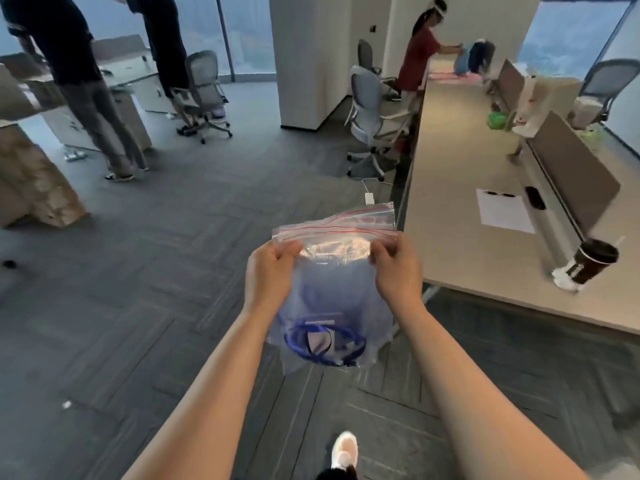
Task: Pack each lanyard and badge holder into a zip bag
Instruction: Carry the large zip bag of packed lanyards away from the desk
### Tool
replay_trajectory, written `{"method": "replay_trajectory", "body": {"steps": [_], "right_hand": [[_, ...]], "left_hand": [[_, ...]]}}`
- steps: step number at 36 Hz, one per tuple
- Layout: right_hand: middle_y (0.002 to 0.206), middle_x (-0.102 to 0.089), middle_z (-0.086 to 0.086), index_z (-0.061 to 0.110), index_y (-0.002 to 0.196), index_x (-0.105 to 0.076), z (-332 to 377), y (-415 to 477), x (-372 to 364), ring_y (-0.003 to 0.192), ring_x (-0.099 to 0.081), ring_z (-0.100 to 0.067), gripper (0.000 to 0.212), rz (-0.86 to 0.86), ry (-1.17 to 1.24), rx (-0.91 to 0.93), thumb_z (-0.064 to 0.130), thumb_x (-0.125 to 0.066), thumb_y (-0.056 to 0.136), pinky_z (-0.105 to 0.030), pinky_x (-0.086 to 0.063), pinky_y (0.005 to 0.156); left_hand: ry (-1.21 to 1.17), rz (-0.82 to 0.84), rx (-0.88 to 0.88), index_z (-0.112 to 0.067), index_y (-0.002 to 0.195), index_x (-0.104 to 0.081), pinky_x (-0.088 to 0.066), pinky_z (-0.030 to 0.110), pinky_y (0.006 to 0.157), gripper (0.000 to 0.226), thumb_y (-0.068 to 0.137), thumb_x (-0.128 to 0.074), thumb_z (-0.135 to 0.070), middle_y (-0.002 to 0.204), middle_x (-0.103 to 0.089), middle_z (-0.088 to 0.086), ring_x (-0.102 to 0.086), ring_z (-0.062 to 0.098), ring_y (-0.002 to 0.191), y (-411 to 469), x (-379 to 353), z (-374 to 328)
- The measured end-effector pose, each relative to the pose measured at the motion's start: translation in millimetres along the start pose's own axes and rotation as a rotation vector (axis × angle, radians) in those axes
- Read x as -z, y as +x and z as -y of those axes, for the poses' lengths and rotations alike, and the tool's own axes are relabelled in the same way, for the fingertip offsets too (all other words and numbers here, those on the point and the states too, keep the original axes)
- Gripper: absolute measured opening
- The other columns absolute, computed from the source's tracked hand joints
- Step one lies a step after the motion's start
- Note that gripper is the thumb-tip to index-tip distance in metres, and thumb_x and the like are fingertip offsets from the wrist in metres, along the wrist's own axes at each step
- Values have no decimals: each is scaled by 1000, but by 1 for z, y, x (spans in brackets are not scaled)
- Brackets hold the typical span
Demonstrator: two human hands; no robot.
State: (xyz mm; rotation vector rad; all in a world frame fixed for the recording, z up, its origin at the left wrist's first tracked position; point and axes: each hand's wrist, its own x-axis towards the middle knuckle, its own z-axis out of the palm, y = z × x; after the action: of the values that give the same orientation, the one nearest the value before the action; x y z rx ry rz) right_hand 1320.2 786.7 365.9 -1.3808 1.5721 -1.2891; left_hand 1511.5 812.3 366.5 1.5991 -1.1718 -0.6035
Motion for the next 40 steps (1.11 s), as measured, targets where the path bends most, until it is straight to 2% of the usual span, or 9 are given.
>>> {"method": "replay_trajectory", "body": {"steps": [6, 14, 21, 27, 30, 33, 36, 38, 40], "right_hand": [[83, -67, 7, 20, 90, -64, -29, 120, -31, 78, -63, -7, 9, -54, 30, -37, 16, -58, 96, -23, -46, 66], [83, -68, 5, 15, 93, -66, -30, 270, -60, 75, -61, -7, 9, -94, 44, -71, 16, -58, 96, -23, -41, 61], [80, -68, 3, 13, 88, -67, -26, 385, -70, 74, -60, -8, 9, -164, 23, -34, 10, -59, 92, -2, -37, 55], [82, -70, 3, 14, 87, -68, -45, 479, -75, 78, -64, -12, 9, -305, -41, -41, 11, -60, 90, -6, -39, 62], [88, -72, 0, 14, 94, -69, -59, 522, -80, 85, -66, -17, 11, -389, -82, -71, 16, -59, 90, -22, -43, 70], [98, -72, -2, 13, 101, -69, -69, 556, -82, 92, -64, -17, 15, -510, -118, -123, 16, -58, 91, -22, -40, 75], [98, -68, 1, 12, 100, -68, -73, 581, -77, 89, -58, -13, 14, -626, -141, -191, 12, -57, 93, -20, -35, 72], [95, -65, 3, 12, 101, -68, -76, 594, -73, 86, -55, -11, 14, -694, -169, -229, 12, -56, 94, -18, -32, 67], [91, -65, 4, 11, 102, -68, -82, 603, -68, 84, -57, -13, 14, -752, -167, -263, 12, -57, 94, -19, -33, 64]], "left_hand": [[38, 57, -20, -27, 87, -74, -41, 7, 55, 11, 92, -67, -33, 73, -68, -17, -57, -4, 64, 112, -62, 9], [51, 106, -2, -21, 82, -73, -39, 5, 51, 18, 92, -67, -35, 74, -69, -12, -59, -1, 65, 251, -130, -11], [59, 179, -37, -21, 90, -75, -38, 6, 59, 16, 94, -64, -31, 78, -64, -20, -57, -8, 71, 365, -191, -30], [5, 304, -102, -20, 90, -75, -38, -1, 57, 13, 95, -64, -25, 76, -62, -19, -53, -9, 69, 460, -260, -33], [-6, 356, -173, -6, 83, -73, -38, 6, 53, 24, 95, -64, -25, 81, -70, -3, -59, 7, 65, 508, -298, -31], [-27, 459, -217, 7, 88, -67, -36, 15, 49, 34, 95, -64, -26, 84, -63, -9, -61, 18, 78, 551, -338, -32], [11, 598, -215, -10, 78, -72, -33, 24, 49, 30, 94, -64, -34, 54, -56, 0, -46, 8, 48, 588, -378, -40], [28, 693, -231, -24, 73, -70, -34, 22, 49, 26, 95, -63, -36, 55, -56, -9, -46, 4, 51, 607, -404, -46], [22, 782, -260, -30, 84, -73, -41, 21, 56, 17, 95, -61, -36, 67, -63, -14, -54, 4, 60, 618, -427, -53]]}}
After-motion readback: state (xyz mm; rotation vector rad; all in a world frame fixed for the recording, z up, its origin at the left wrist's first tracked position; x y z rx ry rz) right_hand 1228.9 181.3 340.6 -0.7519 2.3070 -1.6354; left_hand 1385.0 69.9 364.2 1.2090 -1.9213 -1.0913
